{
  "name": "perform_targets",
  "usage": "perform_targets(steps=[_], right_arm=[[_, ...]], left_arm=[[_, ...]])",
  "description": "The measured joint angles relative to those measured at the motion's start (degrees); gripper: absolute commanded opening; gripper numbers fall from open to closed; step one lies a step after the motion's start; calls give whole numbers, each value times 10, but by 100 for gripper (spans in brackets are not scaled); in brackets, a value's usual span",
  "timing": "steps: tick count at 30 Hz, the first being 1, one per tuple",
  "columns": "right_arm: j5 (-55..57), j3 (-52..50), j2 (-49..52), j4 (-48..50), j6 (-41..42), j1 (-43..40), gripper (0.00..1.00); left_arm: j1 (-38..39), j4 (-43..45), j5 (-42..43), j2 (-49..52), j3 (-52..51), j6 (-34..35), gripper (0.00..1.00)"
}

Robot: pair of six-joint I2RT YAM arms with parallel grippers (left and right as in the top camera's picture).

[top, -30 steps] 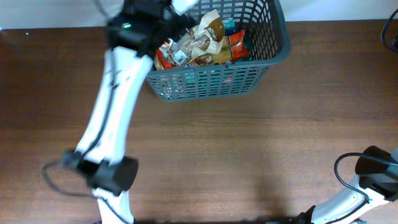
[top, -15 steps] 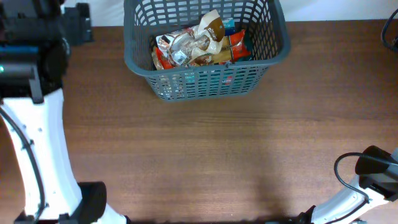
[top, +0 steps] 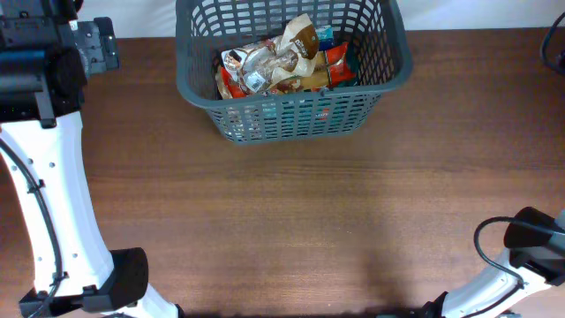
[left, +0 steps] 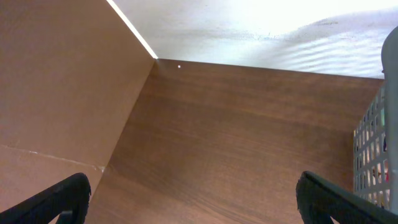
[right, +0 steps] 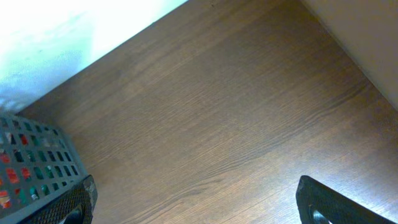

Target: Pack container

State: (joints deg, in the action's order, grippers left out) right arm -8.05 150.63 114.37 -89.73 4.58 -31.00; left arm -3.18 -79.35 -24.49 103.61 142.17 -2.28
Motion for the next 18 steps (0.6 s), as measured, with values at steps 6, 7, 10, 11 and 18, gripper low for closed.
perform_targets(steps=[6,7,10,11,18], right_arm=[[0,-1,-37,0,0,63,99],[0,-3,-54,0,0,82,99],[0,-36,-122,4,0,139,99],[0,-56,-148,6,0,159,99],[5,-354,-409,84,-5,290,99]], left_arm=[[0,0,0,0,0,0,99],[0,0,0,0,0,0,99],[0,0,0,0,0,0,99],[0,0,0,0,0,0,99],[0,-2,0,0,0,0,99]])
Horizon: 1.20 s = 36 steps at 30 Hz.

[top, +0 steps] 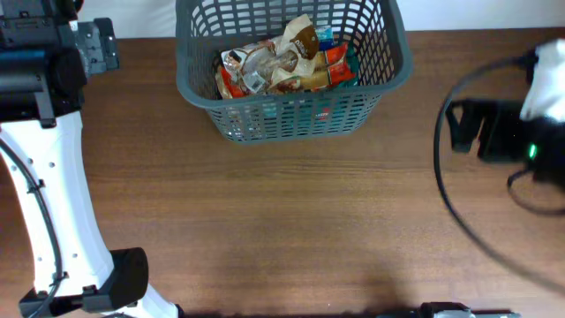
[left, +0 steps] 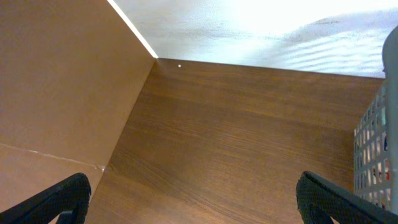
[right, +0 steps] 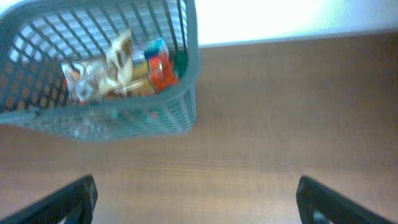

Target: Pack container

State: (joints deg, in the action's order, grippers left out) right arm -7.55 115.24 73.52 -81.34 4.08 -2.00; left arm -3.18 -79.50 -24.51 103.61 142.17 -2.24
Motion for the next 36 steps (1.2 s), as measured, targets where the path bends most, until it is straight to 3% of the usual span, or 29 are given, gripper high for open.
perform_targets(steps=[8,14,19,29,36], right_arm=[[36,-423,-301,360,-3,6,99],[53,-706,-527,414,-5,-24,99],[59,-879,-625,439,-5,-40,99],[61,-1041,-718,499,-5,-40,99],[61,-1064,-726,502,-4,-40,99]], left_arm=[[0,0,0,0,0,2,99],[0,0,0,0,0,2,99],[0,0,0,0,0,2,99],[0,0,0,0,0,2,99],[0,0,0,0,0,2,99]])
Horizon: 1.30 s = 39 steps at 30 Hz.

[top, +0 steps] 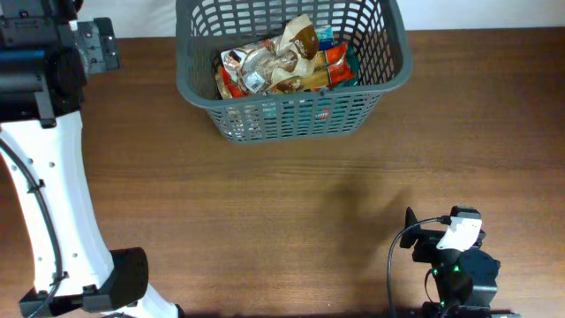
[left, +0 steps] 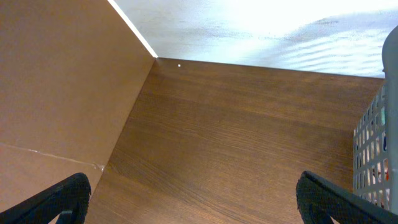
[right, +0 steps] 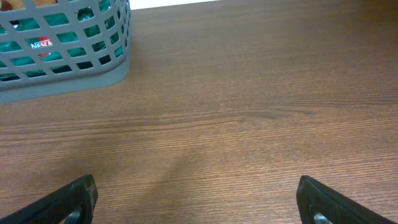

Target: Pack container

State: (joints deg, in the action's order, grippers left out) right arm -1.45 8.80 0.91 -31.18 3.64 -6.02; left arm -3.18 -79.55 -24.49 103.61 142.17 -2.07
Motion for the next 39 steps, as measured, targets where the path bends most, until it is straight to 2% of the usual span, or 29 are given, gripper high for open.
perform_targets(steps=[24,28,29,34,39], right_arm=[[0,0,0,0,0,0,99],[0,0,0,0,0,0,99],[0,0,0,0,0,0,99],[1,0,0,0,0,0,99],[1,0,-1,0,0,0,99]], left_arm=[[0,3,0,-13,-17,0,99],[0,8,0,-101,-140,0,99],[0,35,-3,-143,-195,0,99],[0,248,12,-334,-438,18,99],[0,466,98,-495,-687,34,99]])
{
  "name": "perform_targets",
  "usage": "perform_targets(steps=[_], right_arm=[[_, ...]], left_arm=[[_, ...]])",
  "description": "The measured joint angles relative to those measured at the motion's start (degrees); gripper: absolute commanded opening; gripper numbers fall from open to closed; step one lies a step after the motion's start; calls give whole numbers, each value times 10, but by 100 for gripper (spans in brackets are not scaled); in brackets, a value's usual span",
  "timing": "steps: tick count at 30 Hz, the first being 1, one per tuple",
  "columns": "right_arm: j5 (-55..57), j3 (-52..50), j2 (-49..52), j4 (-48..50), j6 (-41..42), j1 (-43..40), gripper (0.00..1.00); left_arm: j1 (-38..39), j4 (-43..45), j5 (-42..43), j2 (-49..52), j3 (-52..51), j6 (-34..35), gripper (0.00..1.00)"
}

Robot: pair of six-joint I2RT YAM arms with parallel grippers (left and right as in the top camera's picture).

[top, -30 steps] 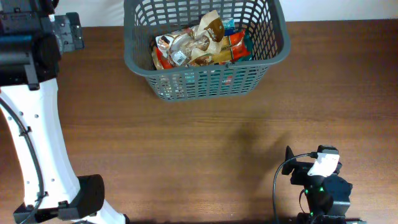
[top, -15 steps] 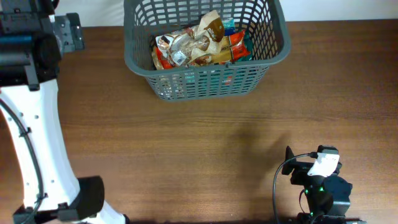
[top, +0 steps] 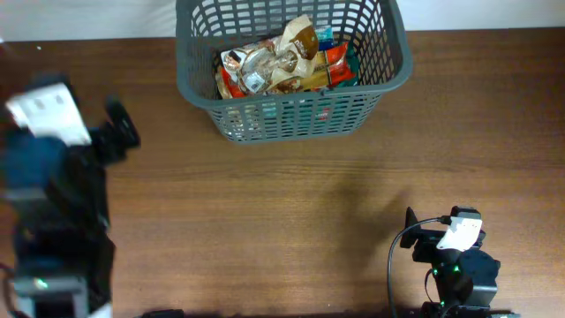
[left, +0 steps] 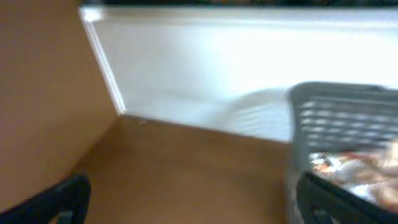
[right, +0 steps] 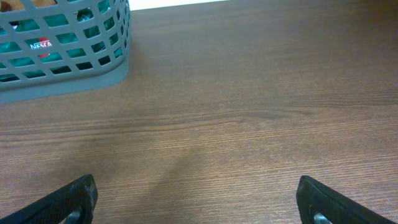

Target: Pack container

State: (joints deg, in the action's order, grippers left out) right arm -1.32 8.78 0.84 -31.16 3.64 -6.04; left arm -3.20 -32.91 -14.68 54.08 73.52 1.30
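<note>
A grey plastic basket (top: 291, 66) stands at the far middle of the table, with several snack packets (top: 282, 62) inside. In the blurred left wrist view the basket (left: 345, 118) shows at the right. My left gripper (left: 202, 208) is open and empty over bare wood. From overhead the left arm (top: 57, 190) is a blur at the table's left side. My right gripper (right: 199, 208) is open and empty, low over the table, with the basket's corner (right: 68, 46) at its far left. The right arm (top: 450, 256) sits folded at the front right.
The brown wooden table (top: 291, 203) runs to a white wall at the back. A brown side panel (left: 43, 93) stands left of the left gripper. A black cable (top: 397, 256) loops beside the right arm.
The left arm has left the far left corner and is now lower along the left side, blurred. Its camera now faces the basket. The right arm has not moved.
The right arm was at the right front edge, its camera on the far right corner. Then it was raised at the right, blurred, facing the basket. Then it sat folded at the front right. The left arm stayed in the far left corner until now.
</note>
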Motion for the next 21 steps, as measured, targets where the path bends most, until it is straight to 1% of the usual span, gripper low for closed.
perform_targets(steps=[3,4,9,14,18,21], right_arm=[[0,0,0,0,0,0,99],[0,0,0,0,0,0,99],[0,0,0,0,0,0,99],[0,0,-1,0,0,0,99],[0,0,-1,0,0,0,99],[0,0,-1,0,0,0,99]], left_arm=[[0,70,52,-73,-132,3,99],[0,79,71,-108,-194,3,99],[0,99,101,-243,-366,12,99],[0,112,111,-395,-494,16,99],[0,113,118,-479,-565,16,99],[0,113,128,-520,-600,16,99]])
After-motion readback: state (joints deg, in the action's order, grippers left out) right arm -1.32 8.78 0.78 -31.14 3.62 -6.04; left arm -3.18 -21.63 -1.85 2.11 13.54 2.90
